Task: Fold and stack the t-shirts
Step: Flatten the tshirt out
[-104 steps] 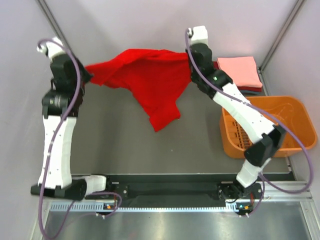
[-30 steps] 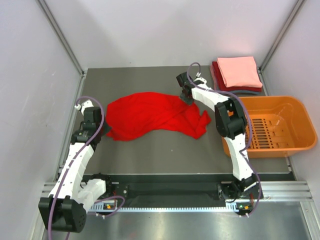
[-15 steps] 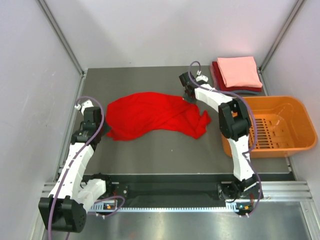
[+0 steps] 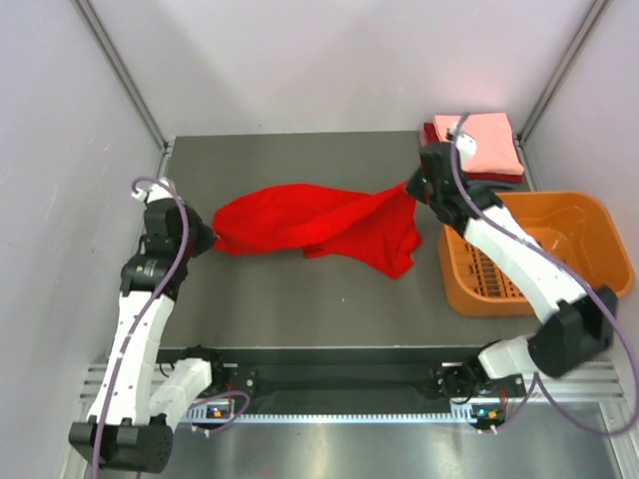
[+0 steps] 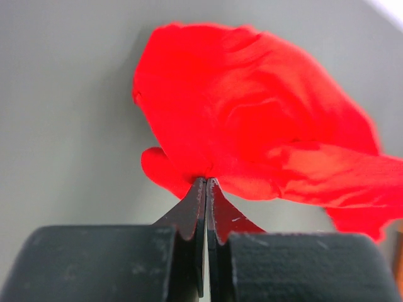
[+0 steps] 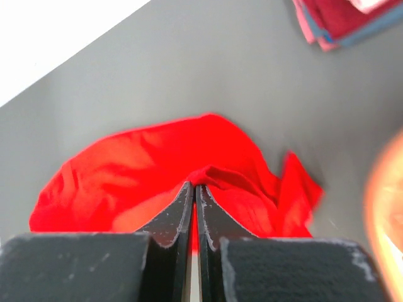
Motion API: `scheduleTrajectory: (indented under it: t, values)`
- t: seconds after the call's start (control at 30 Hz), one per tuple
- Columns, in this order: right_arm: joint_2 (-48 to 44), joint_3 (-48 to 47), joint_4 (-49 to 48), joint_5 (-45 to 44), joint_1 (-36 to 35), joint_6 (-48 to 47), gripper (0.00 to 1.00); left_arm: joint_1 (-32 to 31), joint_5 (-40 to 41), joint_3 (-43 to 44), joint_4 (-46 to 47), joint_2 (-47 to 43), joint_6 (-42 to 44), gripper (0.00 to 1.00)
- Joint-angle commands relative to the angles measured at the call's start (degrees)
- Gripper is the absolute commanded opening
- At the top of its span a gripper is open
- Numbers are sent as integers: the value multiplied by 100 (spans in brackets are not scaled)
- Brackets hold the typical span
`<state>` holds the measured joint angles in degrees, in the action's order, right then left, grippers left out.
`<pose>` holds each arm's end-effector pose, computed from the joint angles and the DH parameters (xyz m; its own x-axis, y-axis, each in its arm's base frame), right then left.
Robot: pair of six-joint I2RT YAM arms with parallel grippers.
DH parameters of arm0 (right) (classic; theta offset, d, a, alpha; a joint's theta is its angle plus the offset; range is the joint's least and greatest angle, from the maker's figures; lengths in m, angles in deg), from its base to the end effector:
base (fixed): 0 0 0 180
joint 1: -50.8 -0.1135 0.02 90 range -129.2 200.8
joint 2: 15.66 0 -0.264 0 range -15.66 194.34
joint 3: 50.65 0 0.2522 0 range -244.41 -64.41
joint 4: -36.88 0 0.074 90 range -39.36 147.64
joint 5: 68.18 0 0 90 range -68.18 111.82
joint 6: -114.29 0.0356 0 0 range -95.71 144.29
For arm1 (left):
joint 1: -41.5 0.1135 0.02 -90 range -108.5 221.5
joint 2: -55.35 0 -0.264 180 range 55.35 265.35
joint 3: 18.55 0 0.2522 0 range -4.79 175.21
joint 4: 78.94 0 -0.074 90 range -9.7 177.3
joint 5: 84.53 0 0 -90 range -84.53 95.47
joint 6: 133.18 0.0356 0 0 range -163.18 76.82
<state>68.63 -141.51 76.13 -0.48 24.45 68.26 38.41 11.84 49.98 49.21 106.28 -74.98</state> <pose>0.3055 0.1363 0.3473 -0.4346 0.5016 -0.7480 0.2464 0.8651 0.4369 0.1844 -0.0060 0.3332 -0.4576 -0.4998 -0.7354 -0.3284 0.8636 -0.3825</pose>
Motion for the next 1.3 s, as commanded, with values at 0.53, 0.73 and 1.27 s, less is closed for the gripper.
scheduleTrajectory:
  t: [0.53, 0.73, 1.27]
  values:
    - [-3889, 592, 248, 1008, -55, -344, 0, 28, -462, 3225, -1158, -753, -592, 0]
    - [-1519, -959, -877, 1596, -55, -905, 0, 28, 240, 2820, 326, 187, -188, 0]
    - [2215, -6124, -2743, 842, 561, -2708, 0, 72, -426, 7268, 2165, 3881, -354, 0]
